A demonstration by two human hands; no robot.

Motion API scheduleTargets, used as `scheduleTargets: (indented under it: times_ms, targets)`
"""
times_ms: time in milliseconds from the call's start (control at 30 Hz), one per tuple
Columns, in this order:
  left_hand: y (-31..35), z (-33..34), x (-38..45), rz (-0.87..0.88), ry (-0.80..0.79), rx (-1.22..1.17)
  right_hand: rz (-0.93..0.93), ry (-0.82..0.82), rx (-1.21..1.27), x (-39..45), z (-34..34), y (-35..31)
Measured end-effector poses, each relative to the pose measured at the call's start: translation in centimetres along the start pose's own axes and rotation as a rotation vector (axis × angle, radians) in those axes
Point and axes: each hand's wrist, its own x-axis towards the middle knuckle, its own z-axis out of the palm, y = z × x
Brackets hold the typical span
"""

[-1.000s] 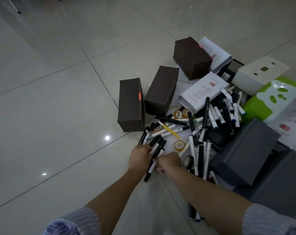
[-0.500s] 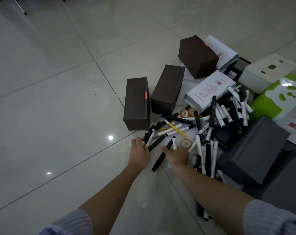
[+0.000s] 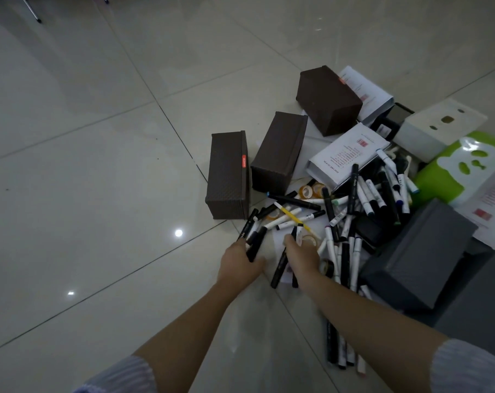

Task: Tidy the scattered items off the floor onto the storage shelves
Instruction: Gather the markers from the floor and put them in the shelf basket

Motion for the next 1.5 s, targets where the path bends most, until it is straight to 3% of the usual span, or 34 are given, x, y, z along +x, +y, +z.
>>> scheduleTargets:
  times_ms: [133, 233, 367, 567, 800, 1100, 1200, 1333, 1500]
  targets:
    - [-0.9, -1.8, 0.1, -0.169, 0.119, -0.293, 0.076, -0.132, 0.194, -0.4, 0.2, -1.0]
    - [-1.3, -2.9, 0.7, -0.233, 0.19, -0.352, 0.067, -0.111, 0.203, -0.4, 1.0, -0.8]
    - [-0.7, -2.7, 1.8, -0.177, 0.221, -0.213, 0.153, -0.098, 0.239, 0.0, 1.3, -1.0]
    - [-0.5, -1.6, 3.8, -0.126, 0.131, -0.118, 0.157, -0.08, 0.174, -0.1, 2.6, -0.6]
    - [-1.9, -2.4, 2.2, -0.114, 0.07, -0.092, 0.008, 0.004, 0.04, 0.2, 4.3, -1.0]
    - [-4.2, -3.9, -0.3, -0.219, -0.078, 0.317, -0.098, 0.091, -0.166, 0.3, 8.0, -2.7]
    - [-4.4, -4.1, -0.7, -0.249, -0.056, 0.344, -0.122, 0.089, -0.207, 0.0, 7.9, -2.5]
    - [-4.6, -4.3, -1.2, -0.266, 0.013, 0.273, -0.207, -0.012, -0.34, -0.4, 6.3, -1.8]
    - [-3.5, -3.4, -1.5, -0.195, 0.067, -0.117, -0.104, -0.301, -0.48, -1.5, 3.1, -1.8]
